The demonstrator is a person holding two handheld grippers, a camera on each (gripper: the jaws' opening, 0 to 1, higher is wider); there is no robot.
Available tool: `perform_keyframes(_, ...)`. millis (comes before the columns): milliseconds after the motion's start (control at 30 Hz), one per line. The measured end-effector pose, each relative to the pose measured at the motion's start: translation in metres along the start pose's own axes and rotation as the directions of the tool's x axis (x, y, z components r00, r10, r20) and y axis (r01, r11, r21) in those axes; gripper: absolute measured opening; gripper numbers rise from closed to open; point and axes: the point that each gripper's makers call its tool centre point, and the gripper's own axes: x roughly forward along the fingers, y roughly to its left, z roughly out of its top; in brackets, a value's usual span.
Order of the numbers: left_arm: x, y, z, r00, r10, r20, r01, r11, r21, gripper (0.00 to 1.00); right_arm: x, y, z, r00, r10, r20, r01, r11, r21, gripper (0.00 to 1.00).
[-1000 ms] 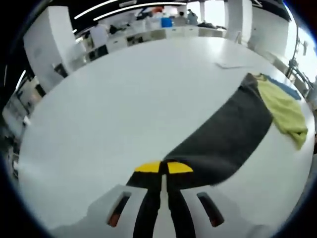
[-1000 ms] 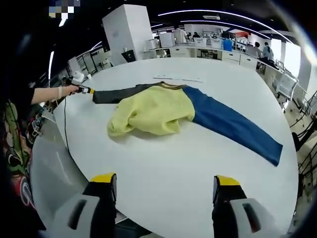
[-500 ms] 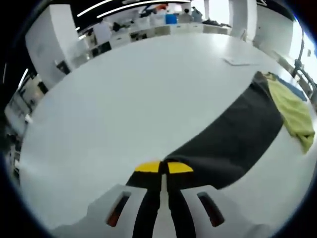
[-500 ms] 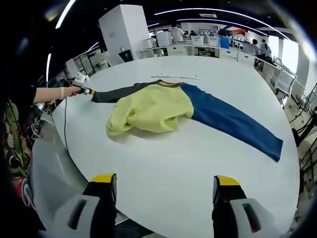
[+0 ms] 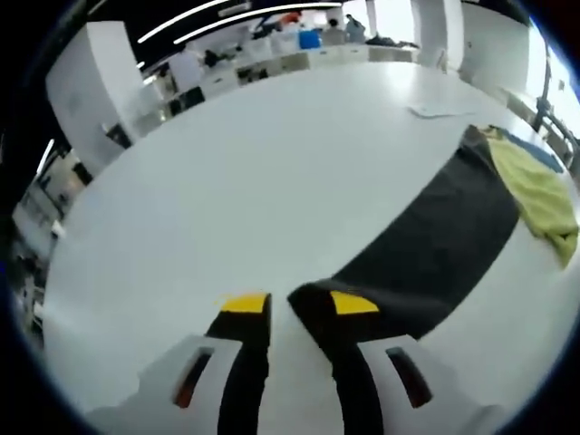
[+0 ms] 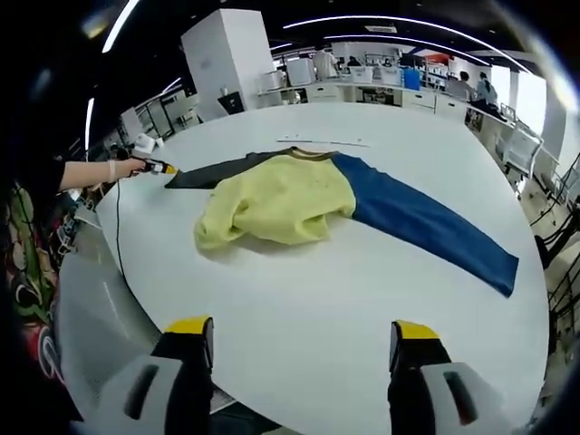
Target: Fold the garment on the visible template until the final outline fits inside the template.
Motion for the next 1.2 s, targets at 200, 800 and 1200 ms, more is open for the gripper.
perform_keyframes(200, -0.013, -0.016, 0.005, 0.999, -0.035, 0.040, 0.035, 0.999, -0.004, 0.44, 0.004, 0.000, 0.003, 1.000, 0.010, 0.011, -0.010, 1.000, -0.004, 0.80)
perform_keyframes(800, -0.067, -0.083, 0.017, 0.983, -0.122, 0.136, 0.128, 0.991, -0.039, 0.61, -0.002, -0.003, 0.011, 0.999, 0.024, 0.043, -0.023, 0.999, -0.030, 0.80)
perform_keyframes(1200, -0.106, -0.146, 0.026, 0.953, -0.214, 0.215, 0.224, 0.974, -0.022, 0.61, 0.002, -0.004, 0.018, 0.996, 0.044, 0.077, -0.039, 0.997, -0.062, 0.80)
